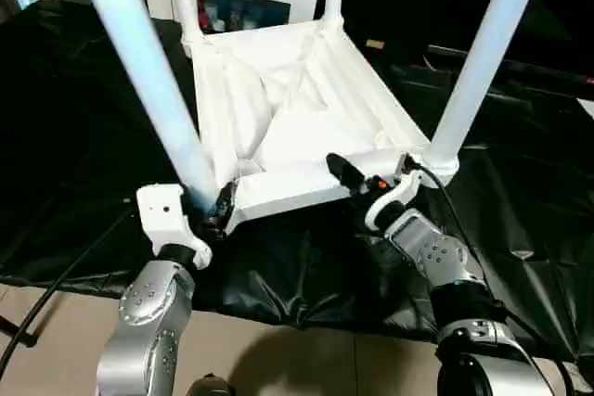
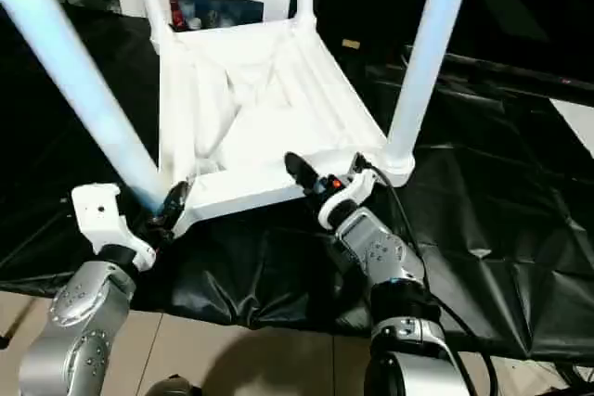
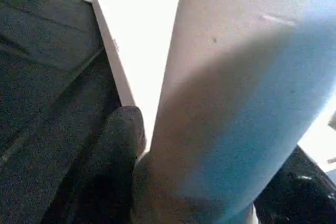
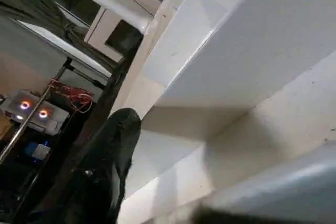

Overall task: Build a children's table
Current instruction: Flip table

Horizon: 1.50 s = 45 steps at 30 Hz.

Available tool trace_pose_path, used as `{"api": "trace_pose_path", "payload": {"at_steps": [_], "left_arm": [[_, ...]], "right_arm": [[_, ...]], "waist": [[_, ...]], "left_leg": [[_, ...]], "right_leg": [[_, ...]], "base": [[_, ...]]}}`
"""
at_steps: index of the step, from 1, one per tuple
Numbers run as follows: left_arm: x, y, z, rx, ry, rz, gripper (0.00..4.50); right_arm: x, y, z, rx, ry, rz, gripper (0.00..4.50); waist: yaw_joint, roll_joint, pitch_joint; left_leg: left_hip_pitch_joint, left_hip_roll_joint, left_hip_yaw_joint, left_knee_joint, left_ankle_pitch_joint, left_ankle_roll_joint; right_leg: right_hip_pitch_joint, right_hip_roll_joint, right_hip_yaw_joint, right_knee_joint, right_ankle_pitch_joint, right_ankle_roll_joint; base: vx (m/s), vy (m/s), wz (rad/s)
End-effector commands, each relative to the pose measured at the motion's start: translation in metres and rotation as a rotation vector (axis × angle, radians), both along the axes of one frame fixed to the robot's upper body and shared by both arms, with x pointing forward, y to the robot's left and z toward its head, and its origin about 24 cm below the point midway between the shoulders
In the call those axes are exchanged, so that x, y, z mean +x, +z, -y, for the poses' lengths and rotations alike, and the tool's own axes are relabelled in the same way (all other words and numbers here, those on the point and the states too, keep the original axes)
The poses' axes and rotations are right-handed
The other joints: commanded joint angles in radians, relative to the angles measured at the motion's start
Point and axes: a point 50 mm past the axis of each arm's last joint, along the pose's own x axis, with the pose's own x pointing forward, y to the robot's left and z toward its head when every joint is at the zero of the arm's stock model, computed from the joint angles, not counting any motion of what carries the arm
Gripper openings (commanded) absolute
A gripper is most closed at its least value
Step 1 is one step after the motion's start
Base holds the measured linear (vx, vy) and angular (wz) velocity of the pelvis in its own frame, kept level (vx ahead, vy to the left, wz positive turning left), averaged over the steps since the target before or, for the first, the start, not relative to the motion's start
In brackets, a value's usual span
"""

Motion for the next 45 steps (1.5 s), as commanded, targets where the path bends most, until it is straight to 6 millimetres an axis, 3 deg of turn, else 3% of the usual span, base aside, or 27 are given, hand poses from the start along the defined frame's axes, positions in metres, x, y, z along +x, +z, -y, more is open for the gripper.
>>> {"api": "trace_pose_path", "payload": {"at_steps": [1, 3, 6, 7, 12, 13, 16, 20, 27, 39, 45], "left_arm": [[0.003, 0.011, 0.019, -0.101, -0.115, 0.062, 3.01], [0.001, 0.011, 0.018, -0.110, -0.141, 0.068, 3.39], [-0.002, 0.009, 0.012, -0.094, -0.149, 0.066, 3.47], [-0.007, 0.005, 0.006, -0.082, -0.174, 0.053, 3.58], [-0.020, -0.003, -0.009, -0.070, -0.220, 0.014, 3.91], [-0.029, -0.007, -0.016, -0.017, -0.262, 0.001, 3.95], [-0.038, -0.006, -0.018, 0.052, -0.343, 0.011, 3.98], [-0.051, 0.010, -0.007, 0.080, -0.507, 0.077, 3.98], [-0.047, 0.025, 0.010, 0.182, -0.577, 0.170, 3.98], [-0.037, 0.044, 0.020, 0.228, -0.574, 0.260, 3.98], [-0.038, 0.048, 0.023, 0.230, -0.588, 0.280, 3.98]], "right_arm": [[0.009, 0.018, 0.002, 0.043, -0.004, 0.078, 3.12], [0.010, 0.022, 0.004, 0.043, -0.015, 0.097, 2.92], [0.011, 0.025, 0.008, 0.047, -0.036, 0.109, 2.89], [0.011, 0.028, 0.012, 0.048, -0.052, 0.120, 2.86], [0.010, 0.036, 0.019, 0.045, -0.074, 0.151, 2.69], [0.009, 0.041, 0.023, 0.023, -0.079, 0.178, 2.64], [0.007, 0.047, 0.026, -0.009, -0.089, 0.204, 2.57], [0.005, 0.057, 0.034, -0.085, -0.124, 0.241, 2.36], [0.004, 0.067, 0.043, -0.119, -0.208, 0.252, 2.12], [0.006, 0.083, 0.055, -0.242, -0.340, 0.264, 1.99], [0.008, 0.085, 0.066, -0.332, -0.408, 0.257, 1.99]], "waist": [[-0.001, 0.006, -0.061], [0.000, 0.006, -0.062], [-0.001, 0.002, -0.064], [0.000, 0.009, -0.065], [-0.006, 0.007, -0.070], [-0.005, 0.012, -0.068], [-0.004, 0.014, -0.067], [-0.002, 0.015, -0.060], [-0.003, 0.013, -0.056], [-0.006, 0.005, -0.059], [-0.004, 0.003, -0.056]], "left_leg": [[0.021, 0.097, -0.037, -0.066, -0.013, 0.001], [0.021, 0.095, -0.036, -0.065, 0.001, 0.001], [0.020, 0.095, -0.036, -0.064, 0.022, 0.010], [0.019, 0.094, -0.037, -0.063, 0.033, 0.015], [0.019, 0.092, -0.035, -0.058, 0.075, 0.037], [0.020, 0.092, -0.035, -0.058, 0.077, 0.042], [0.022, 0.094, -0.035, -0.061, 0.058, 0.038], [0.027, 0.097, -0.032, -0.070, -0.009, -0.011], [0.026, 0.093, -0.031, -0.075, -0.071, -0.049], [0.017, 0.086, -0.030, -0.071, -0.058, -0.047], [0.022, 0.087, -0.026, -0.071, -0.087, -0.052]], "right_leg": [[0.038, -0.149, 0.080, -0.064, 0.056, -0.123], [0.038, -0.148, 0.080, -0.062, 0.072, -0.125], [0.039, -0.146, 0.079, -0.056, 0.118, -0.135], [0.039, -0.146, 0.079, -0.054, 0.132, -0.134], [0.038, -0.138, 0.078, -0.045, 0.203, -0.135], [0.034, -0.137, 0.078, -0.047, 0.207, -0.129], [0.032, -0.136, 0.079, -0.048, 0.179, -0.111], [0.026, -0.137, 0.079, -0.055, 0.093, -0.114], [0.023, -0.136, 0.083, -0.065, -0.002, -0.067], [0.024, -0.132, 0.082, -0.063, 0.002, -0.046], [0.017, -0.130, 0.083, -0.072, -0.074, -0.028]], "base": [[0.000, 0.000, 0.00], [0.000, 0.000, 0.00], [0.000, 0.000, 0.00], [0.000, 0.000, 0.00], [0.000, 0.000, 0.00], [0.000, 0.000, 0.00], [0.000, 0.000, 0.00], [0.000, 0.000, 0.00], [0.000, 0.000, 0.00], [0.000, 0.000, 0.00], [0.000, 0.000, 0.00]]}}
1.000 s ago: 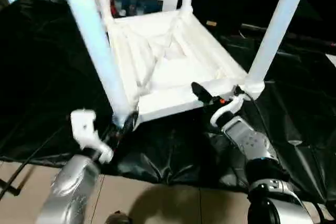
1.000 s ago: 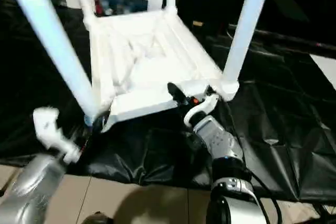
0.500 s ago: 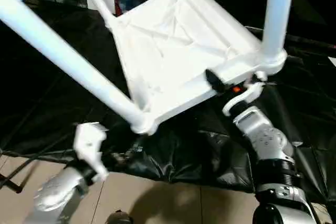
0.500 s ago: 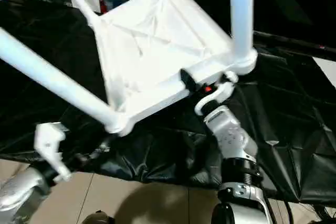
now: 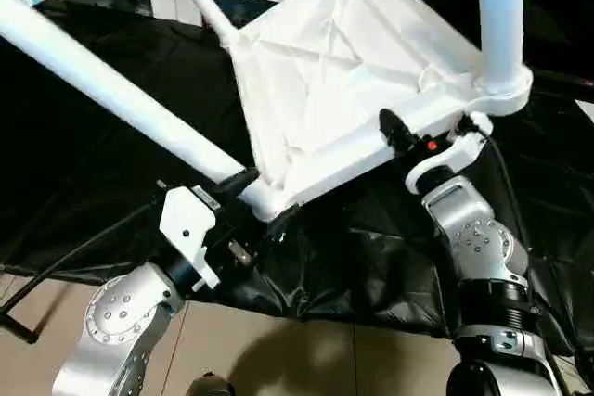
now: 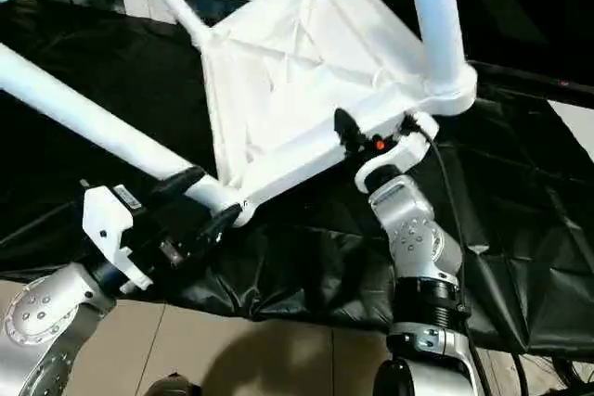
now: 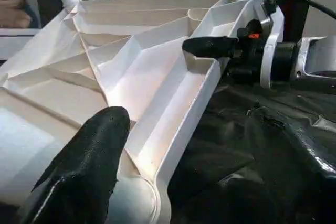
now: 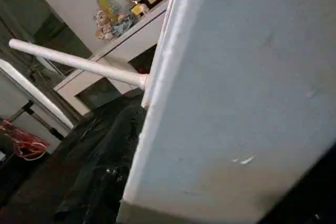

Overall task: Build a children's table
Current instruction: Flip table

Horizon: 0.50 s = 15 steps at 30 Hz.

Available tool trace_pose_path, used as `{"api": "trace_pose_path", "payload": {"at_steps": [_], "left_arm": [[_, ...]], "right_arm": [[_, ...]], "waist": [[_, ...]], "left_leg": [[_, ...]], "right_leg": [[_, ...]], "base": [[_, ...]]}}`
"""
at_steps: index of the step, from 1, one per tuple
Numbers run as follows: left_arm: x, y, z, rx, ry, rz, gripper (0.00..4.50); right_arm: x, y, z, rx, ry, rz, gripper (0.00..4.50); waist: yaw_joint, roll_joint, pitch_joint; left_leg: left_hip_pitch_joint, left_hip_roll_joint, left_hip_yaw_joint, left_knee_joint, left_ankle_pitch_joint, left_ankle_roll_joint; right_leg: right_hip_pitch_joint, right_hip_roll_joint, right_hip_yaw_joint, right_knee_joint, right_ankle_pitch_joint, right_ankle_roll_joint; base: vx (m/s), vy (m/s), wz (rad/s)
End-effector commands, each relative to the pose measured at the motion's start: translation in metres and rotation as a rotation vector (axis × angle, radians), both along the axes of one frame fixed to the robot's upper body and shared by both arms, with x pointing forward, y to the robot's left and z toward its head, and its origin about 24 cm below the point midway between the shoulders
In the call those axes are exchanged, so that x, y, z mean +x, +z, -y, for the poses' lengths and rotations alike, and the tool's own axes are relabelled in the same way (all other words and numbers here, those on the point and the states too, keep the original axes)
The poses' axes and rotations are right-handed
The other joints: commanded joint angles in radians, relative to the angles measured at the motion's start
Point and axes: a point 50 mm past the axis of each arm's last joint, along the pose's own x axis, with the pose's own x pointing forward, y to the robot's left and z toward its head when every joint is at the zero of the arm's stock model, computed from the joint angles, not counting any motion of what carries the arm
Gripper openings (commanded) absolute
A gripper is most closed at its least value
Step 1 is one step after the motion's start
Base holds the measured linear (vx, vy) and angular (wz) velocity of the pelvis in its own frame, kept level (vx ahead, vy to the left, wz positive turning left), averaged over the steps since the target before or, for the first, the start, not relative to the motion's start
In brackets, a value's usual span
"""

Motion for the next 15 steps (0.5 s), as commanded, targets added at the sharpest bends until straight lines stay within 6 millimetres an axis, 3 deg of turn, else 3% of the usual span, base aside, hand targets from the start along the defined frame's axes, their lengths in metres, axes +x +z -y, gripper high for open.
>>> {"api": "trace_pose_path", "payload": {"at_steps": [1, 7, 12, 15], "left_arm": [[-0.002, 0.002, 0.004, -0.001, -0.017, 0.011, 3.98], [0.010, 0.015, 0.003, 0.038, 0.030, 0.082, 3.98], [0.016, 0.026, 0.006, 0.081, 0.036, 0.151, 3.98], [0.024, 0.035, 0.006, 0.123, 0.065, 0.202, 3.98]], "right_arm": [[0.002, 0.018, 0.024, -0.142, -0.130, 0.064, 1.99], [0.004, 0.029, 0.038, -0.314, -0.227, 0.051, 1.99], [0.006, 0.035, 0.046, -0.425, -0.310, 0.046, 1.99], [0.008, 0.041, 0.050, -0.474, -0.354, 0.042, 1.95]], "waist": [[-0.007, 0.008, -0.058], [-0.002, 0.008, -0.055], [-0.002, 0.005, -0.051], [-0.003, 0.003, -0.055]], "left_leg": [[0.029, 0.081, -0.036, -0.071, -0.104, -0.044], [0.034, 0.081, -0.033, -0.072, -0.135, -0.064], [0.038, 0.080, -0.034, -0.074, -0.205, -0.082], [0.038, 0.080, -0.036, -0.074, -0.201, -0.083]], "right_leg": [[0.028, -0.131, 0.080, -0.077, -0.092, -0.027], [0.022, -0.129, 0.082, -0.082, -0.137, -0.012], [0.016, -0.135, 0.081, -0.095, -0.271, 0.013], [0.016, -0.134, 0.080, -0.091, -0.249, 0.011]], "base": [[0.000, 0.000, 0.00], [0.000, 0.000, 0.00], [0.000, 0.000, 0.00], [0.000, 0.000, 0.00]]}}
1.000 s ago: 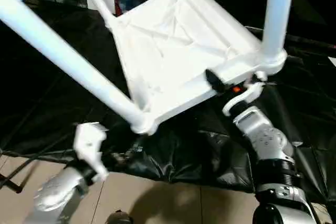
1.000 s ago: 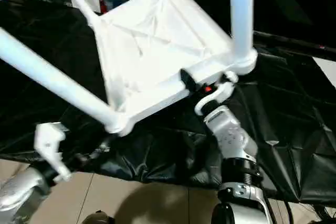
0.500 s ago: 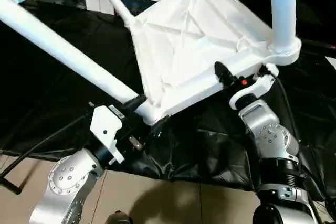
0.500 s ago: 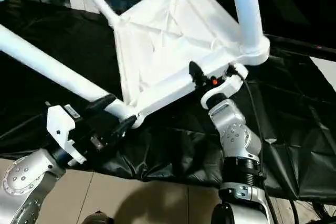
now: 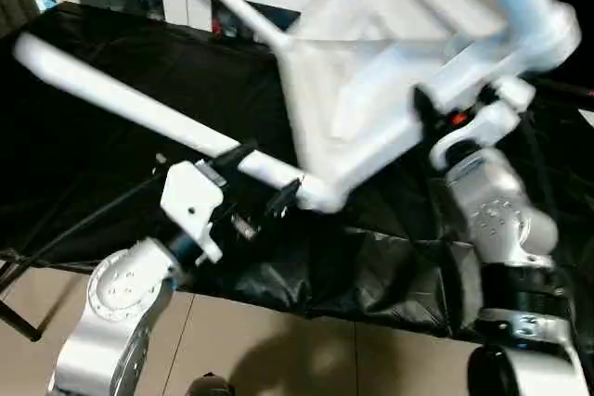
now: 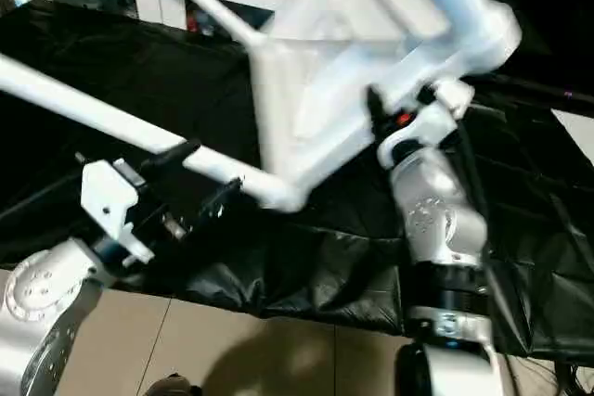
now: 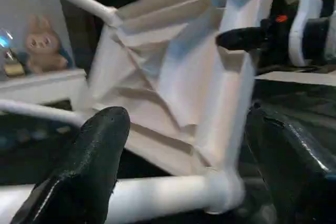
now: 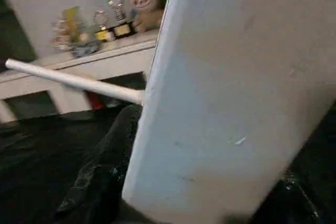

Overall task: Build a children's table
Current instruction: Flip table

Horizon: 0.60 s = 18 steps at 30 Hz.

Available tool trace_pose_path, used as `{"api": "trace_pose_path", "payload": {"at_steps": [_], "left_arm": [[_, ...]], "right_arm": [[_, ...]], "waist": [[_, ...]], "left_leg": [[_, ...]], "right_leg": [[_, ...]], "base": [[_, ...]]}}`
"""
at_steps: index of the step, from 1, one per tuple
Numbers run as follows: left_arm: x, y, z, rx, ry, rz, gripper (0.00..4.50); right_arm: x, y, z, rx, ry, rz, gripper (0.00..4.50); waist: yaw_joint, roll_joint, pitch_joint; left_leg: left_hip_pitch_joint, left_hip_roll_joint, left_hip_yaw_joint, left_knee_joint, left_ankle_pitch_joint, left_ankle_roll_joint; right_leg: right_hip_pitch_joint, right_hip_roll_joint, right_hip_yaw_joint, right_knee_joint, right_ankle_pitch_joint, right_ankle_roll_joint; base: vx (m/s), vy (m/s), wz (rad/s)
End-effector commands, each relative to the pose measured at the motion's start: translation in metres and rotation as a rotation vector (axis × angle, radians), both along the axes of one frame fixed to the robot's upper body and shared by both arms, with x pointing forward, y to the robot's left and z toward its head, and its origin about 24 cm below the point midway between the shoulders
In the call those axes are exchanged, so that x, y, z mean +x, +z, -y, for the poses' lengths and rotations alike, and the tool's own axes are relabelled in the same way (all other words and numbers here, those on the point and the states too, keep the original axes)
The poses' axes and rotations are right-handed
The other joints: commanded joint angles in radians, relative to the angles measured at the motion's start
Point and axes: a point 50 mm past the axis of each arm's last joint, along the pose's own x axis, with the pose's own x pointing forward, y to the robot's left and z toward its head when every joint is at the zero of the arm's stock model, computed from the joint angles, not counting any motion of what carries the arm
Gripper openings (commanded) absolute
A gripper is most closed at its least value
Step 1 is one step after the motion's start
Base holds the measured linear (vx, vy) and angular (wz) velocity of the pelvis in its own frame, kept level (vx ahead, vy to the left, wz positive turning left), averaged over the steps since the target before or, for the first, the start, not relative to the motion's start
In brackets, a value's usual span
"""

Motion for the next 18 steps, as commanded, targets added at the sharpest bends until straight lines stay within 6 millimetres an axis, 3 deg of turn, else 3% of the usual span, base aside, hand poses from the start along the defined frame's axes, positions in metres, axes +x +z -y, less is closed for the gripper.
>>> {"api": "trace_pose_path", "payload": {"at_steps": [1, 8, 18], "left_arm": [[0.004, 0.006, 0.003, 0.026, 0.005, 0.034, 3.98], [0.020, 0.031, 0.004, 0.151, 0.017, 0.145, 3.98], [0.040, 0.104, 0.014, 0.273, 0.060, 0.476, 3.98]], "right_arm": [[-0.001, 0.002, 0.019, -0.113, -0.122, -0.020, 1.95], [0.002, 0.008, 0.019, -0.244, -0.148, -0.065, 1.92], [0.006, 0.019, 0.020, -0.438, -0.179, -0.095, 1.74]], "waist": [[-0.011, 0.010, -0.052], [-0.015, 0.003, -0.055], [-0.018, -0.012, -0.059]], "left_leg": [[0.034, 0.081, -0.045, -0.075, -0.204, -0.087], [0.028, 0.077, -0.044, -0.071, -0.173, -0.086], [0.028, 0.079, -0.044, -0.063, -0.132, -0.097]], "right_leg": [[0.009, -0.124, 0.080, -0.093, -0.233, -0.003], [0.013, -0.124, 0.079, -0.086, -0.192, -0.009], [0.014, -0.125, 0.078, -0.073, -0.110, -0.020]], "base": [[0.000, 0.000, 0.00], [0.000, 0.000, 0.00], [0.000, 0.000, 0.00]]}}
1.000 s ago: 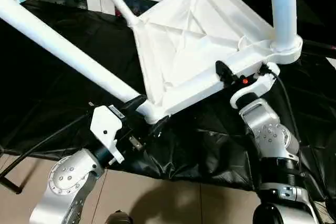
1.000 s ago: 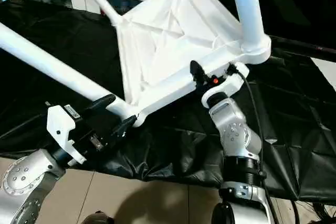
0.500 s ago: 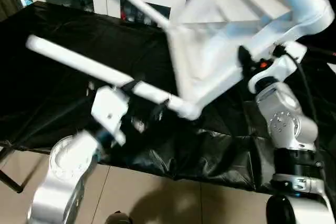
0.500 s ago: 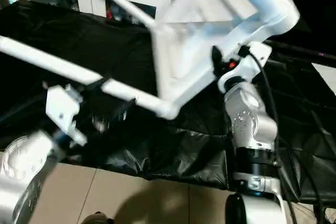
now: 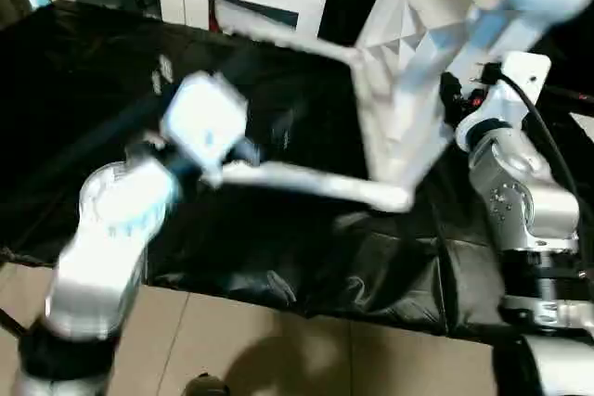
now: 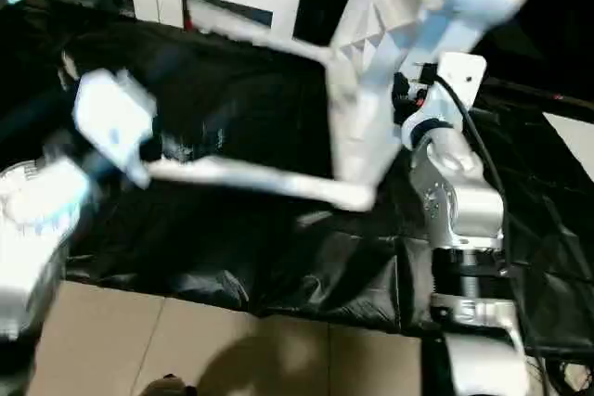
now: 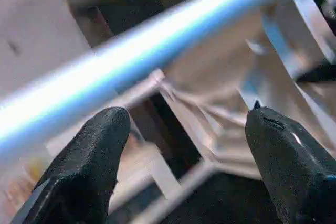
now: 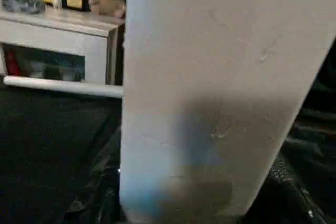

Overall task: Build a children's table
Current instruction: Flip table

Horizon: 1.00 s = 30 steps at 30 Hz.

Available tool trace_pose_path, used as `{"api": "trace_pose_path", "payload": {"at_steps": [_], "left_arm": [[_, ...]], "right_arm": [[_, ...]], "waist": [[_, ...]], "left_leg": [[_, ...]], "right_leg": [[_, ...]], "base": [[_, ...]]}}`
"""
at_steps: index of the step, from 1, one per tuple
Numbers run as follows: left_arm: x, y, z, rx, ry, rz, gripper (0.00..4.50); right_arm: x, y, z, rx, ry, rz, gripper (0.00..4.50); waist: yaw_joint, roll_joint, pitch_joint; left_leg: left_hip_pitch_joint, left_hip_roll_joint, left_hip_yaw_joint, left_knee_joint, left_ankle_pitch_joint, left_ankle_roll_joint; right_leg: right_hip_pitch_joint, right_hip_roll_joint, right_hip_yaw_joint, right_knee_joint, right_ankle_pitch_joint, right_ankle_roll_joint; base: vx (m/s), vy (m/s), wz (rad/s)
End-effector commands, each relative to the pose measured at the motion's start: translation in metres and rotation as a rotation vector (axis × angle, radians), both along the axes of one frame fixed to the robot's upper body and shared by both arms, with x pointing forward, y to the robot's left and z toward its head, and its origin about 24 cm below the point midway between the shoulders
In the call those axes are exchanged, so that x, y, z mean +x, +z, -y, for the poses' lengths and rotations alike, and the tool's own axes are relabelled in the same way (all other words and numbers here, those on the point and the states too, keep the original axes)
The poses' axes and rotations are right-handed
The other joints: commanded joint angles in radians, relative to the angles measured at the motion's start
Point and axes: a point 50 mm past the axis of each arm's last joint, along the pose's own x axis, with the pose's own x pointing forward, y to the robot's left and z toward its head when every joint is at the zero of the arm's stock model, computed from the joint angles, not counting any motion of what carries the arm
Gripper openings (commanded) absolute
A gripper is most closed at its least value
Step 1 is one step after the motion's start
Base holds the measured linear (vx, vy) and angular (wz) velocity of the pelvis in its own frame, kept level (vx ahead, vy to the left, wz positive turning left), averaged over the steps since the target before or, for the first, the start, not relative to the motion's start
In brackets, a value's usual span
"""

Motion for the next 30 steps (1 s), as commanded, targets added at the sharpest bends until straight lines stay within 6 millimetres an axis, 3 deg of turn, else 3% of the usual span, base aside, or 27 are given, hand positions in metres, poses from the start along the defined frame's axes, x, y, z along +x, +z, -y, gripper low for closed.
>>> {"api": "trace_pose_path", "payload": {"at_steps": [1, 6, 8, 11, 12, 16, 17, 18, 20, 23, 24, 25, 26, 27, 30], "left_arm": [[0.000, 0.008, 0.008, 0.045, -0.010, 0.063, 3.98], [0.002, 0.020, 0.017, 0.148, -0.018, 0.184, 3.98], [0.004, 0.023, 0.020, 0.183, -0.009, 0.232, 3.98], [0.012, 0.029, 0.023, 0.237, 0.034, 0.309, 3.98], [0.020, 0.032, 0.020, 0.275, 0.087, 0.341, 3.98], [0.032, 0.039, 0.013, 0.298, 0.158, 0.382, 3.98], [0.035, 0.042, 0.012, 0.306, 0.170, 0.401, 3.98], [0.035, 0.044, 0.012, 0.305, 0.174, 0.408, 3.98], [0.041, 0.049, 0.013, 0.310, 0.179, 0.438, 3.98], [0.048, 0.048, 0.015, 0.329, 0.196, 0.449, 3.98], [0.049, 0.048, 0.015, 0.332, 0.199, 0.452, 3.98], [0.053, 0.047, 0.015, 0.332, 0.210, 0.459, 3.98], [0.055, 0.048, 0.014, 0.332, 0.216, 0.461, 3.98], [0.057, 0.048, 0.014, 0.334, 0.218, 0.462, 3.98], [0.060, 0.048, 0.013, 0.340, 0.230, 0.469, 3.98]], "right_arm": [[0.000, -0.001, 0.011, -0.086, -0.068, -0.033, 1.74], [0.000, -0.006, -0.003, -0.129, -0.020, -0.047, 1.74], [-0.001, -0.012, -0.009, -0.135, 0.014, -0.061, 2.38], [-0.004, -0.019, -0.014, -0.150, 0.040, -0.073, 2.49], [-0.005, -0.021, -0.017, -0.140, 0.042, -0.071, 2.71], [-0.006, -0.024, -0.020, -0.126, 0.064, -0.056, 2.71], [-0.007, -0.025, -0.020, -0.132, 0.065, -0.056, 2.71], [-0.008, -0.026, -0.020, -0.134, 0.064, -0.058, 2.71], [-0.009, -0.033, -0.018, -0.136, 0.043, -0.074, 2.71], [-0.010, -0.040, -0.016, -0.135, 0.035, -0.097, 2.71], [-0.010, -0.041, -0.016, -0.132, 0.036, -0.099, 2.71], [-0.010, -0.044, -0.015, -0.119, 0.044, -0.103, 2.71], [-0.010, -0.046, -0.017, -0.106, 0.071, -0.094, 2.71], [-0.010, -0.047, -0.017, -0.103, 0.083, -0.090, 2.71], [-0.007, -0.053, -0.015, -0.124, 0.082, -0.107, 2.71]], "waist": [[-0.010, 0.017, -0.060], [-0.009, 0.016, -0.060], [-0.010, 0.017, -0.060], [-0.012, 0.018, -0.061], [-0.012, 0.023, -0.062], [-0.023, 0.022, -0.066], [-0.023, 0.028, -0.067], [-0.026, 0.024, -0.068], [-0.024, 0.031, -0.068], [-0.025, 0.030, -0.067], [-0.024, 0.030, -0.066], [-0.022, 0.040, -0.066], [-0.022, 0.043, -0.065], [-0.022, 0.039, -0.065], [-0.022, 0.043, -0.064]], "left_leg": [[0.030, 0.080, -0.046, -0.067, -0.138, -0.096], [0.029, 0.079, -0.045, -0.066, -0.142, -0.094], [0.029, 0.080, -0.046, -0.067, -0.144, -0.098], [0.027, 0.080, -0.049, -0.068, -0.143, -0.105], [0.029, 0.082, -0.050, -0.068, -0.150, -0.110], [0.026, 0.082, -0.052, -0.067, -0.148, -0.107], [0.027, 0.082, -0.052, -0.066, -0.141, -0.107], [0.026, 0.081, -0.052, -0.066, -0.135, -0.104], [0.026, 0.081, -0.052, -0.065, -0.128, -0.100], [0.029, 0.084, -0.052, -0.066, -0.132, -0.102], [0.028, 0.083, -0.052, -0.066, -0.133, -0.100], [0.030, 0.083, -0.052, -0.066, -0.145, -0.103], [0.031, 0.084, -0.053, -0.068, -0.169, -0.106], [0.032, 0.085, -0.052, -0.068, -0.181, -0.107], [0.031, 0.085, -0.054, -0.069, -0.192, -0.110]], "right_leg": [[0.021, -0.123, 0.077, -0.079, -0.108, -0.024], [0.021, -0.126, 0.079, -0.080, -0.121, -0.022], [0.021, -0.127, 0.079, -0.078, -0.121, -0.025], [0.023, -0.126, 0.079, -0.078, -0.110, -0.019], [0.023, -0.128, 0.079, -0.075, -0.099, -0.022], [0.026, -0.130, 0.078, -0.072, -0.062, -0.042], [0.026, -0.129, 0.078, -0.070, -0.044, -0.047], [0.027, -0.128, 0.078, -0.068, -0.023, -0.054], [0.027, -0.130, 0.078, -0.067, -0.008, -0.061], [0.026, -0.130, 0.077, -0.066, 0.005, -0.073], [0.026, -0.130, 0.078, -0.066, 0.006, -0.074], [0.025, -0.133, 0.078, -0.067, 0.002, -0.078], [0.025, -0.134, 0.078, -0.070, -0.019, -0.080], [0.024, -0.134, 0.078, -0.073, -0.033, -0.079], [0.024, -0.136, 0.078, -0.075, -0.060, -0.086]], "base": [[0.000, 0.000, 0.00], [0.000, 0.000, 0.00], [0.000, 0.000, 0.00], [0.000, 0.000, 0.00], [0.000, 0.000, 0.00], [0.000, 0.000, 0.00], [0.000, 0.000, 0.00], [0.000, 0.000, 0.00], [0.000, 0.000, 0.00], [0.000, 0.000, 0.00], [0.000, 0.000, 0.00], [0.000, 0.000, 0.00], [0.000, 0.000, 0.00], [0.000, 0.000, 0.00], [0.000, 0.000, 0.00]]}}
